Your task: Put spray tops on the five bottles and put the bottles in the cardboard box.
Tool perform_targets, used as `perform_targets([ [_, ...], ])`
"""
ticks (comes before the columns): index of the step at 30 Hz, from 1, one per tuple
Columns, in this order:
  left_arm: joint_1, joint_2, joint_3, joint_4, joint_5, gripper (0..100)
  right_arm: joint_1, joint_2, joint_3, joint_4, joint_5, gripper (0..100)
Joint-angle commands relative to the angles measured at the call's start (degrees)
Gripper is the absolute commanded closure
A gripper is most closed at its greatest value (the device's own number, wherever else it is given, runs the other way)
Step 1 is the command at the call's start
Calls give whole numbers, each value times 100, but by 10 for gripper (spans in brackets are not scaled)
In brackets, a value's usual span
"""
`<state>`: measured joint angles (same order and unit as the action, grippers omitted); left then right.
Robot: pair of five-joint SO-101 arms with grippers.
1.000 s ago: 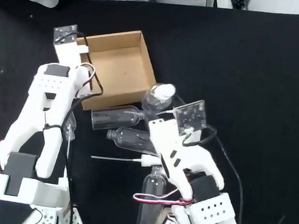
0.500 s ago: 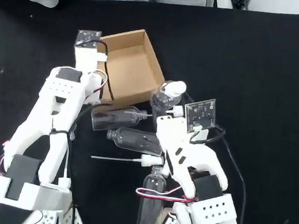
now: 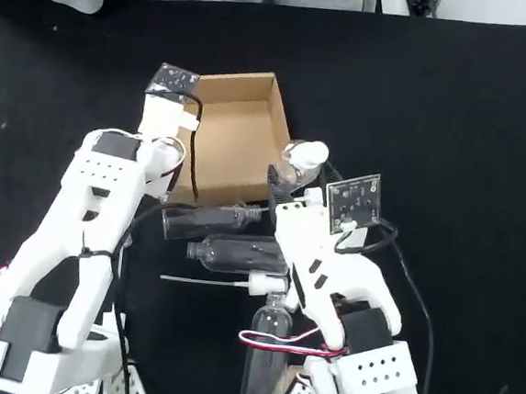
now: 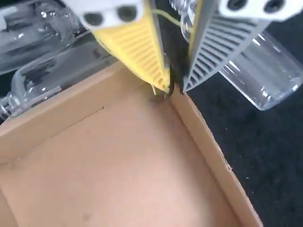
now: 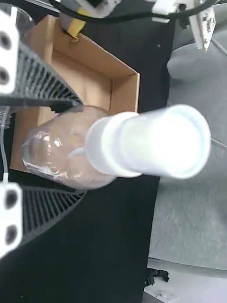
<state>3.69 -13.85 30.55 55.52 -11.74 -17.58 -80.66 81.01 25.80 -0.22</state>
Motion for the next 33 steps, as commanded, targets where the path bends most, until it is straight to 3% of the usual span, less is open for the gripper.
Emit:
perform_targets([
  [1, -215, -299, -277, 202, -79, 972, 176, -207, -479, -18, -44, 907],
  [7, -365, -325, -400, 211, 202, 967, 176, -207, -479, -18, -44, 907],
  [13, -400, -352, -391, 237, 1029, 798, 176, -207, -470, -18, -44, 907],
  [25, -822, -352, -1103, 835, 1618, 795, 167, -207, -470, -18, -44, 907],
  [33, -1112, -360, -1464, 1169, 1618, 795, 167, -207, -470, -18, -44, 907],
])
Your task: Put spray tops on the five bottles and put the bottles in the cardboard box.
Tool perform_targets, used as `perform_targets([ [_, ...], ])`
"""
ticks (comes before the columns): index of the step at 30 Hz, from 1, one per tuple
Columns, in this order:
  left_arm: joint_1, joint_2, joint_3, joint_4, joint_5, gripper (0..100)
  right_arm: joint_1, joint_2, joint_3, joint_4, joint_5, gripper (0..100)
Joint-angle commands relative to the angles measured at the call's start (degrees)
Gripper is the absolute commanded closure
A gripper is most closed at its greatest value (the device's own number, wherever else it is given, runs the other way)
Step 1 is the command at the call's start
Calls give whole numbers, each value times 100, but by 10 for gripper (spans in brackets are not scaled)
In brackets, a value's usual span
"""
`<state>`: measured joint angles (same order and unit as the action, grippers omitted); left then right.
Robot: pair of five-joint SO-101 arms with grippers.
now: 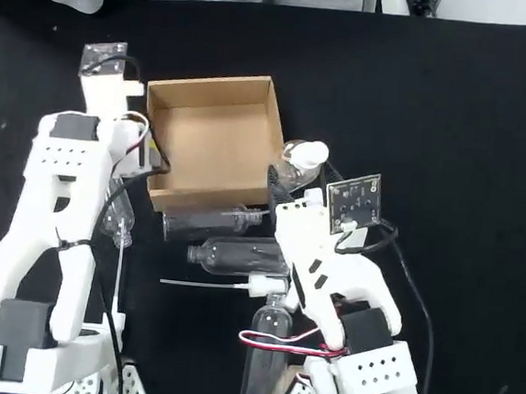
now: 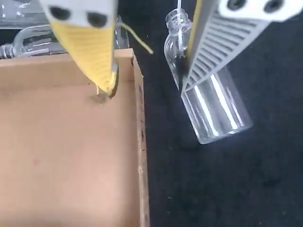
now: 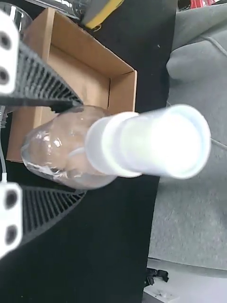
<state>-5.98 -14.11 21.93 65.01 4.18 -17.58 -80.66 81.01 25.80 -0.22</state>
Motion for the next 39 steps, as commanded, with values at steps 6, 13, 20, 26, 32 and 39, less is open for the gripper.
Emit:
perform_targets([
  [6, -215, -334, -1068, 624, 26, 868, 167, -207, -462, -18, -44, 907],
  [13, -769, -334, -1068, 642, 26, 964, 141, -207, -444, -18, -44, 907],
  [20, -1262, -510, -655, 580, 26, 972, 132, -198, -435, 18, -44, 907],
  [26, -1253, -1556, 655, -387, 35, 971, 132, -154, -435, 26, -44, 907],
  [32, -1253, -2268, 1640, -1108, 457, 971, 132, -145, -435, 35, -44, 907],
  [39, -1262, -2391, 2202, -1749, 695, 971, -255, -136, -655, 431, 0, 907],
])
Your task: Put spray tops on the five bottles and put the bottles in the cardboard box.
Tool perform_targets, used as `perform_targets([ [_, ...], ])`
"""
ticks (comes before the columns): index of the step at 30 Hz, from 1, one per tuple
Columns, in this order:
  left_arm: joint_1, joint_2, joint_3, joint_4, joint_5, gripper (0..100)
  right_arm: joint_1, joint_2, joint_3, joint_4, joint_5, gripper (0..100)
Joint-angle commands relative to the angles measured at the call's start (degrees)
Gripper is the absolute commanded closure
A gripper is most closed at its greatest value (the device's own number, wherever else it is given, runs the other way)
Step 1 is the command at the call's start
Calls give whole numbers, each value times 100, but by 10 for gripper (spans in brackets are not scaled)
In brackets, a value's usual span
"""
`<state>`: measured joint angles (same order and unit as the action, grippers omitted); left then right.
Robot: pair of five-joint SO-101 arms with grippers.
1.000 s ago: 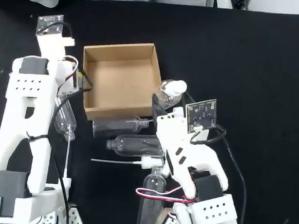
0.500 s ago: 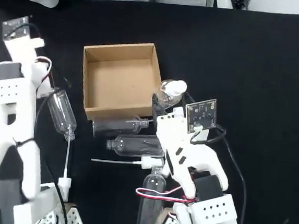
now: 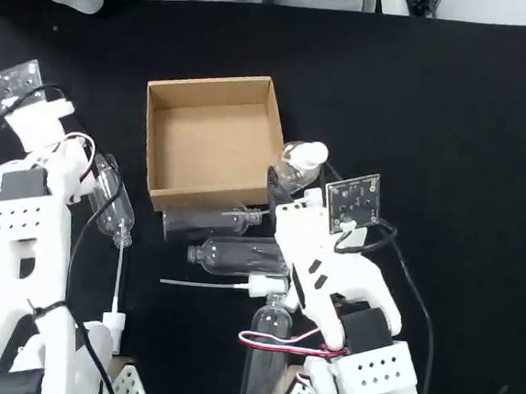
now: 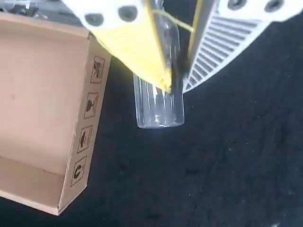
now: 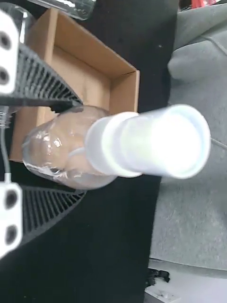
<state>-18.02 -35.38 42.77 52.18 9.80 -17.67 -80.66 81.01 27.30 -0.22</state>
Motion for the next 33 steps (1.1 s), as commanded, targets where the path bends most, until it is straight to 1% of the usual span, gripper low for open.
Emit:
perform_targets([
  [1, -57, -264, 198, -615, 132, 971, -308, -136, -752, 431, 0, 907],
  [7, -57, -264, 655, -1248, 149, 971, -325, -127, -1235, 791, 18, 907],
  [12, -57, -264, 892, -1609, 158, 971, -352, -84, -1719, 1108, 387, 907],
  [18, -57, -264, 1279, -2084, 158, 971, -352, 637, -2281, 1143, 413, 907],
  [29, -57, -264, 1358, -2092, 158, 971, -360, 1991, -3257, 1116, 413, 907],
  [33, -57, -264, 1367, -2092, 158, 971, -571, 2387, -3600, 1125, 413, 907],
])
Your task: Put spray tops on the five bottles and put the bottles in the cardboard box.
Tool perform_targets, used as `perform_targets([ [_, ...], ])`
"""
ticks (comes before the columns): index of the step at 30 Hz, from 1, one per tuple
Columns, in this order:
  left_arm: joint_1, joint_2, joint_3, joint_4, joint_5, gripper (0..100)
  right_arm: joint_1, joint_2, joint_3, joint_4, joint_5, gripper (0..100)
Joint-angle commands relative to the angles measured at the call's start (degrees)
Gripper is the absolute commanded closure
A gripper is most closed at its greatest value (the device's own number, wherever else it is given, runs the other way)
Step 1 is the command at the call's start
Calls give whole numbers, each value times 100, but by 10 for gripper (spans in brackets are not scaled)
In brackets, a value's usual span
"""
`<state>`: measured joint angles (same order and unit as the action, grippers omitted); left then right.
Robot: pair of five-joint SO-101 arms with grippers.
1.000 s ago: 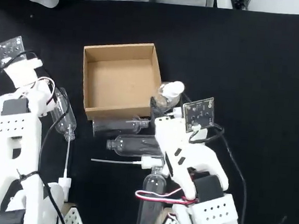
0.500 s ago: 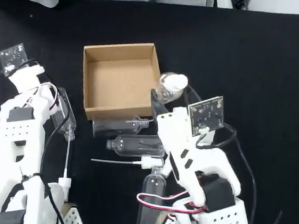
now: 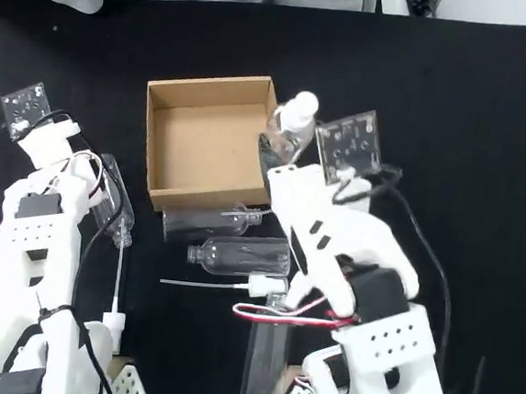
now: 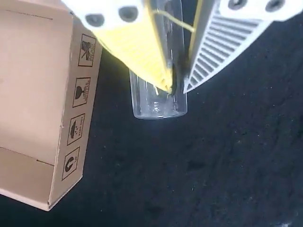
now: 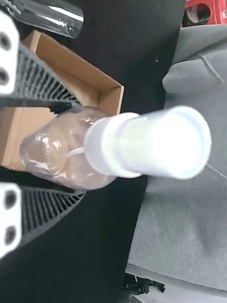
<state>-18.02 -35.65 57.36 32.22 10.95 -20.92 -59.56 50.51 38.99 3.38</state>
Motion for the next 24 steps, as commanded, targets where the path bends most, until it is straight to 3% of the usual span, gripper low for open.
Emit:
perform_targets([
  [1, -57, -237, -92, -88, 44, 971, -299, 365, -611, -44, 53, 907],
  [19, -242, -237, -31, -114, 44, 971, -484, 2185, -1112, -1143, 62, 907],
  [24, -251, -237, -31, -114, 44, 971, -457, 2730, -1543, -967, 62, 907],
])
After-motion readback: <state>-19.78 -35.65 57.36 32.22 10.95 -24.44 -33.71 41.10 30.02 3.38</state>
